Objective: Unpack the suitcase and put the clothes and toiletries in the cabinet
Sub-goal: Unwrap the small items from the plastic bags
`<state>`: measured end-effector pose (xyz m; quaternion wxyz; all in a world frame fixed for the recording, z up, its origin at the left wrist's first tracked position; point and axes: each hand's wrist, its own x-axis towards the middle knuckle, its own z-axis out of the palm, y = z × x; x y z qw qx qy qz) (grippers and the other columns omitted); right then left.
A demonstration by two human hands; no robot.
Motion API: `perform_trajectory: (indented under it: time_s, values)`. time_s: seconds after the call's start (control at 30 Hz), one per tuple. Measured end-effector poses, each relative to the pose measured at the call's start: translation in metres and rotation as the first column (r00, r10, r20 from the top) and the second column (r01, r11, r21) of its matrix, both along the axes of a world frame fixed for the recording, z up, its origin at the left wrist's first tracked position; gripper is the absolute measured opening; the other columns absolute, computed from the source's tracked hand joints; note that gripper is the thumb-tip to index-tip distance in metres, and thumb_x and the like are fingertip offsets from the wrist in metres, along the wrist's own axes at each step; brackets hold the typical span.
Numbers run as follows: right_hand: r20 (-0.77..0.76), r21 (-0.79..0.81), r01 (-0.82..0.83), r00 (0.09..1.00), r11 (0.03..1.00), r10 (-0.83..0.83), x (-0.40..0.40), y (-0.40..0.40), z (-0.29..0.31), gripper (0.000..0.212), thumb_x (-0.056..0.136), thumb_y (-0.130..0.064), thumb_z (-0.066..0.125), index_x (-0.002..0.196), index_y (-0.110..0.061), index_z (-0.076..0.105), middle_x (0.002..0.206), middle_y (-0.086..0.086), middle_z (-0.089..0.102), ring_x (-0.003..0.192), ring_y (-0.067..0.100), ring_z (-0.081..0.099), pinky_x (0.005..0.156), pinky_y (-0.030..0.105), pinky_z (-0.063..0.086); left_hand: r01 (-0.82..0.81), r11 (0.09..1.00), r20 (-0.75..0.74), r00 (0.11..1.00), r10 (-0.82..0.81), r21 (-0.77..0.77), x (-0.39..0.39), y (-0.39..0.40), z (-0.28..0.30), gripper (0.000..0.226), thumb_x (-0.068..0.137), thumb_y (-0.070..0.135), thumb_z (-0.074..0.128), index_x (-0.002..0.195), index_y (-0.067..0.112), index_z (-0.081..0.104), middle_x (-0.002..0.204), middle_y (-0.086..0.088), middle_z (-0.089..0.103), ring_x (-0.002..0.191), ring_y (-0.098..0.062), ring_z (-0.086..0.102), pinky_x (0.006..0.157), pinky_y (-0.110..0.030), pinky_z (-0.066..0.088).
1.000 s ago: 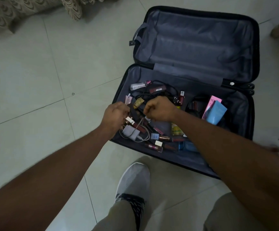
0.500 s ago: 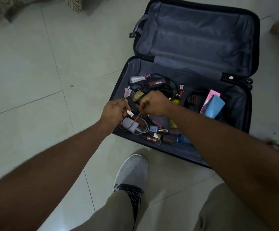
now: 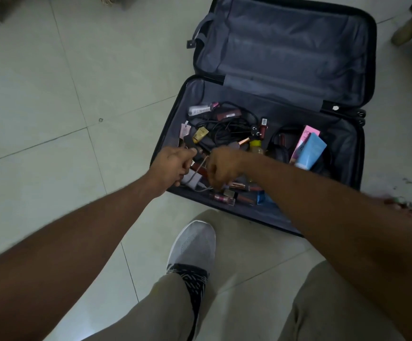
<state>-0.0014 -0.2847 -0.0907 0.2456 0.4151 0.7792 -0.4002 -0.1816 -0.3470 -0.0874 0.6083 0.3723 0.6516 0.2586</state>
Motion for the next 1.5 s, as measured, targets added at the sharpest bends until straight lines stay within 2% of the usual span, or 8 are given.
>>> perform_trajectory:
  time_s: [0.2, 0.3, 0.4, 0.7, 0.9, 1.1, 1.3, 1.5]
  values:
    - [0.252, 0.202, -0.314, 0.932, 0.928, 0.261, 0.001, -0.035, -0.026, 0.035, 0.075, -0.04, 0.077, 0.061, -0.02, 0.053, 0.068, -0.001, 0.058, 0.072, 0.023, 0.061, 0.068, 0.033, 0.057, 0.171, 0.984, 0.032, 0.985, -0.169, -0.044, 0.024, 0.0, -0.003, 0.043, 0.103, 0.035, 0.051, 0.072, 0.006, 0.061, 0.058, -0.008, 0.043, 0.045, -0.017, 0.034, 0.048, -0.027, 0.035]
    - [0.149, 0.071, -0.117, 0.983, 0.991, 0.105, 0.018, -0.034, -0.023, 0.02, 0.076, -0.033, 0.078, 0.072, -0.017, 0.068, 0.078, 0.001, 0.066, 0.078, 0.021, 0.064, 0.073, 0.033, 0.06, 0.136, 0.989, 0.065, 0.989, -0.132, -0.059, 0.038, 0.007, -0.005, 0.046, 0.105, 0.037, 0.049, 0.072, 0.008, 0.062, 0.057, -0.007, 0.047, 0.045, -0.017, 0.036, 0.047, -0.026, 0.036]
    - [-0.016, -0.172, 0.288, 0.955, 0.942, -0.295, 0.058, -0.021, -0.008, 0.014, 0.073, -0.018, 0.085, 0.085, -0.014, 0.081, 0.084, 0.01, 0.076, 0.075, 0.019, 0.069, 0.072, 0.034, 0.059, 0.096, 0.992, 0.122, 0.989, -0.086, -0.077, 0.057, 0.017, -0.007, 0.045, 0.106, 0.037, 0.047, 0.078, 0.006, 0.065, 0.058, -0.007, 0.048, 0.045, -0.018, 0.037, 0.047, -0.026, 0.035]
    - [-0.226, -0.474, 0.744, 0.414, 0.471, -0.882, 0.233, -0.021, 0.047, 0.021, 0.093, 0.0, 0.054, 0.103, -0.009, 0.069, 0.098, 0.023, 0.076, 0.074, 0.033, 0.074, 0.064, 0.033, 0.058, 0.348, 0.937, 0.265, 0.901, -0.343, 0.03, 0.191, 0.053, 0.01, 0.022, 0.103, 0.012, 0.048, 0.094, 0.006, 0.067, 0.065, -0.01, 0.061, 0.046, -0.018, 0.053, 0.049, -0.026, 0.045]
    - [-0.275, -0.422, 0.888, 0.067, 0.183, -0.959, 0.346, -0.085, 0.061, 0.027, 0.086, 0.013, 0.054, 0.099, -0.002, 0.072, 0.089, 0.019, 0.073, 0.091, 0.043, 0.075, 0.075, 0.042, 0.062, 0.645, 0.748, 0.202, 0.72, -0.664, 0.159, 0.31, 0.051, 0.028, 0.028, 0.096, -0.016, 0.052, 0.115, 0.003, 0.059, 0.083, -0.011, 0.061, 0.066, -0.019, 0.062, 0.06, -0.026, 0.057]
    - [-0.322, -0.293, 0.954, -0.157, -0.059, -0.934, 0.418, -0.148, 0.064, 0.033, 0.088, 0.013, 0.057, 0.108, -0.005, 0.077, 0.092, 0.018, 0.076, 0.079, 0.027, 0.074, 0.072, 0.038, 0.064, 0.844, 0.487, 0.088, 0.48, -0.873, 0.224, 0.405, 0.051, 0.042, 0.029, 0.088, -0.011, 0.07, 0.112, 0.004, 0.069, 0.102, -0.023, 0.075, 0.084, -0.021, 0.068, 0.073, -0.032, 0.054]
    - [-0.428, -0.135, 0.968, -0.25, -0.212, -0.869, 0.444, -0.176, 0.049, 0.032, 0.082, 0.008, 0.069, 0.093, -0.021, 0.077, 0.089, 0.006, 0.077, 0.076, 0.017, 0.07, 0.068, 0.031, 0.057, 0.942, 0.296, -0.128, 0.317, -0.94, 0.158, 0.466, 0.054, 0.046, 0.032, 0.078, -0.014, 0.08, 0.106, -0.002, 0.071, 0.099, -0.02, 0.076, 0.061, -0.006, 0.067, 0.053, -0.019, 0.051]
    - [-0.503, 0.099, 0.983, -0.087, -0.157, -0.86, 0.457, -0.18, 0.023, 0.027, 0.073, -0.001, 0.084, 0.086, -0.022, 0.074, 0.082, -0.001, 0.077, 0.075, 0.013, 0.072, 0.073, 0.028, 0.06, 0.894, 0.401, -0.281, 0.444, -0.851, 0.2, 0.486, 0.046, 0.023, 0.026, 0.066, -0.007, 0.087, 0.08, 0.011, 0.077, 0.078, -0.006, 0.077, 0.071, -0.017, 0.07, 0.077, -0.044, 0.065]
